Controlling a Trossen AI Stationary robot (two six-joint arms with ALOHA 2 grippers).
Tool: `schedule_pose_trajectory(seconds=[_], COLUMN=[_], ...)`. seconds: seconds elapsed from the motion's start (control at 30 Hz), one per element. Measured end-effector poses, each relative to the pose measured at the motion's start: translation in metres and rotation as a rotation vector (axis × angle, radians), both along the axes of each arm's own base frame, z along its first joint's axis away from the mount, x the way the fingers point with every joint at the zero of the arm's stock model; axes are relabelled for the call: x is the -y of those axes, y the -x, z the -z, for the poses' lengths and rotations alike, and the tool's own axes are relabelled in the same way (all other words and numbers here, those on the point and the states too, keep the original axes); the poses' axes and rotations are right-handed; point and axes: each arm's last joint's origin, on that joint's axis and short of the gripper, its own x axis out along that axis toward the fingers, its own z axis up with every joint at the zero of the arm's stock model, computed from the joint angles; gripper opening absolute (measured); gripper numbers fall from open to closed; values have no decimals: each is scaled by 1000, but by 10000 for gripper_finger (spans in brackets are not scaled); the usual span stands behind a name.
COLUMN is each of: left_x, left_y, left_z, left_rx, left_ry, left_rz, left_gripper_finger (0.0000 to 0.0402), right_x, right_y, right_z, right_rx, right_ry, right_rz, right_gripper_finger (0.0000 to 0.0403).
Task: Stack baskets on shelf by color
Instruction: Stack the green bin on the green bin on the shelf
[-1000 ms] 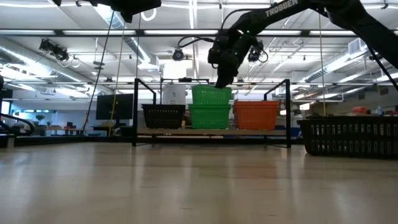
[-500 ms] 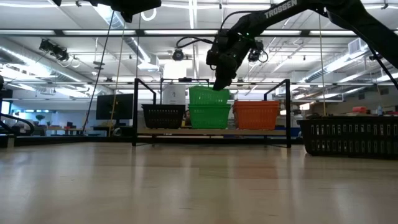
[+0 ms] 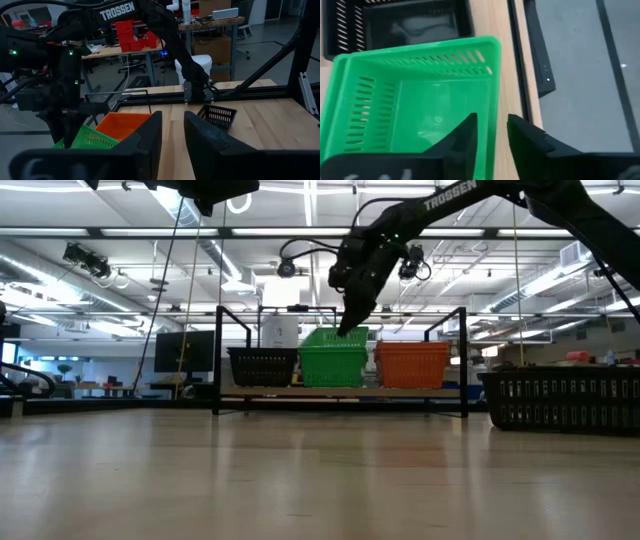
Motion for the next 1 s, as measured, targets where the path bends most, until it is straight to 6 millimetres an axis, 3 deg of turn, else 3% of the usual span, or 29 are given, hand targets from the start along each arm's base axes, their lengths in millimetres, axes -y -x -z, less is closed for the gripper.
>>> schedule_pose_trajectory(seconds=[0.2, 0.3, 0.47, 0.77, 1.0], left_x=[0, 0, 0, 0, 0], left_y=[0, 0, 0, 0, 0], left_z=[0, 0, 0, 0, 0], left_rx=[0, 0, 0, 0, 0], left_ry=[0, 0, 0, 0, 0], left_rz=[0, 0, 0, 0, 1], left_gripper_finger=[88, 85, 84, 86, 85], right_x=[-4, -5, 1, 20, 23], right_y=[-4, -4, 2, 17, 21], right_z=[0, -1, 0, -2, -3], right_rx=[4, 27, 25, 111, 156], right_ry=[8, -14, -28, -165, -238], right_rz=[-28, -49, -35, 51, 27], right_gripper_finger=[138, 111, 16, 11, 10])
